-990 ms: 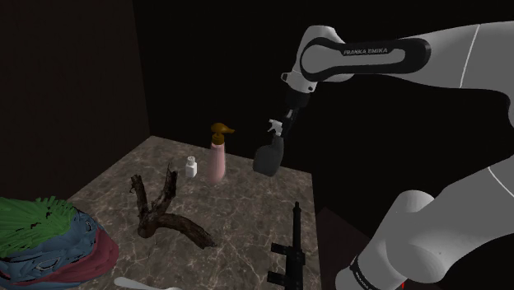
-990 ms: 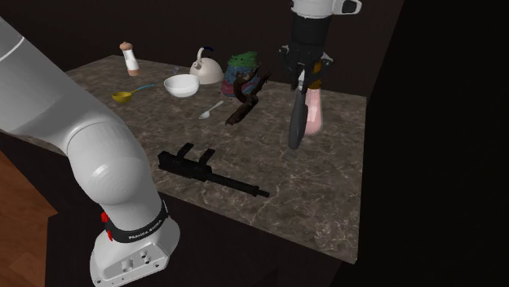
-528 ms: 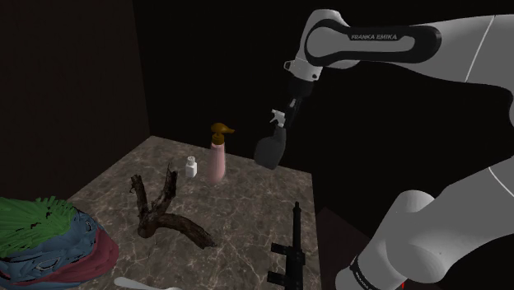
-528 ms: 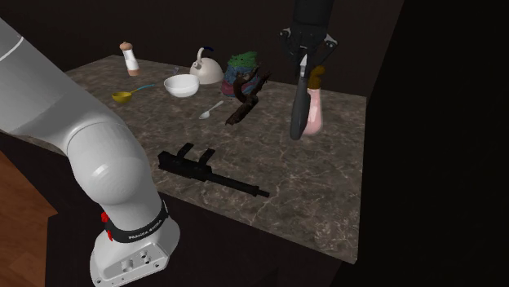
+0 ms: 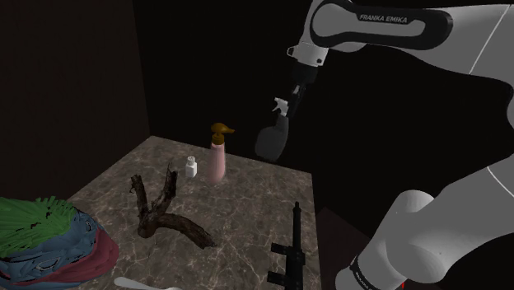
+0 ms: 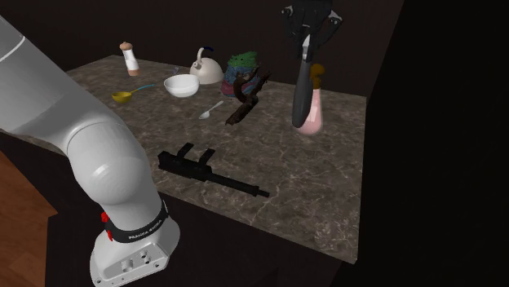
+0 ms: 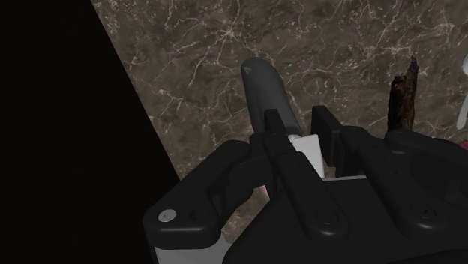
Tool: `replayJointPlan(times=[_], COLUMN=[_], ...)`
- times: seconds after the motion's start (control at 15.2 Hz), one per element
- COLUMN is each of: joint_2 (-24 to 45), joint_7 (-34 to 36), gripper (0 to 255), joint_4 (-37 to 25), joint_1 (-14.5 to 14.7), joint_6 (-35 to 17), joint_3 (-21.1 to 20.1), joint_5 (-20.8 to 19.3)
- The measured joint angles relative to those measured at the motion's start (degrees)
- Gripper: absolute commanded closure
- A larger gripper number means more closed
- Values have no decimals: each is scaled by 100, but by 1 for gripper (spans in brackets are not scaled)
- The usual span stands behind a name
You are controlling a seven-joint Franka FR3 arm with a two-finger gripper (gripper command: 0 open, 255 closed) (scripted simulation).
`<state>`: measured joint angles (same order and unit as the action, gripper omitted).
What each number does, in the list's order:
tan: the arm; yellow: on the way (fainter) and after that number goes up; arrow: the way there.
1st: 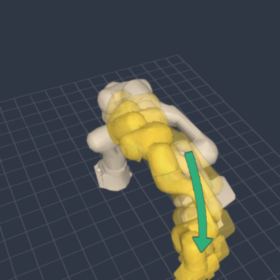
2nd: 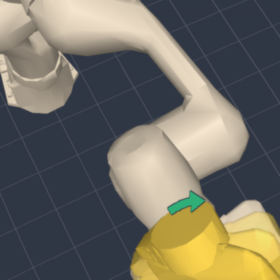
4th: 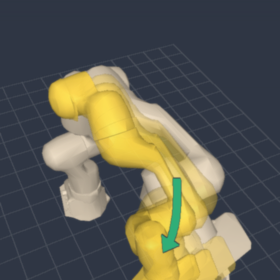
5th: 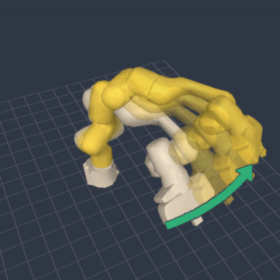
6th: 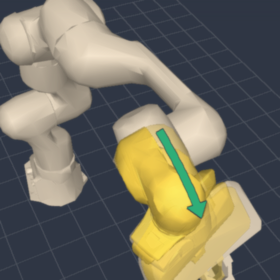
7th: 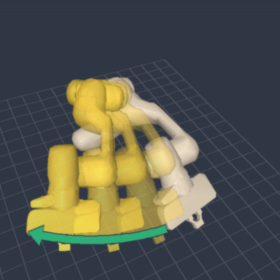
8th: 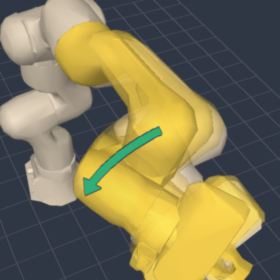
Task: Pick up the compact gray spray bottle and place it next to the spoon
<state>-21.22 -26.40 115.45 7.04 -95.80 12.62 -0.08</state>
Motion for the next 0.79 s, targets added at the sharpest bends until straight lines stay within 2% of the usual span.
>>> replayJointPlan(times=[0.79], joint_2=[239], joint_7=[34], gripper=[255], joint_4=[-1149], joint_1=[36], joint_6=[914], joint_3=[-13], joint_5=[53])
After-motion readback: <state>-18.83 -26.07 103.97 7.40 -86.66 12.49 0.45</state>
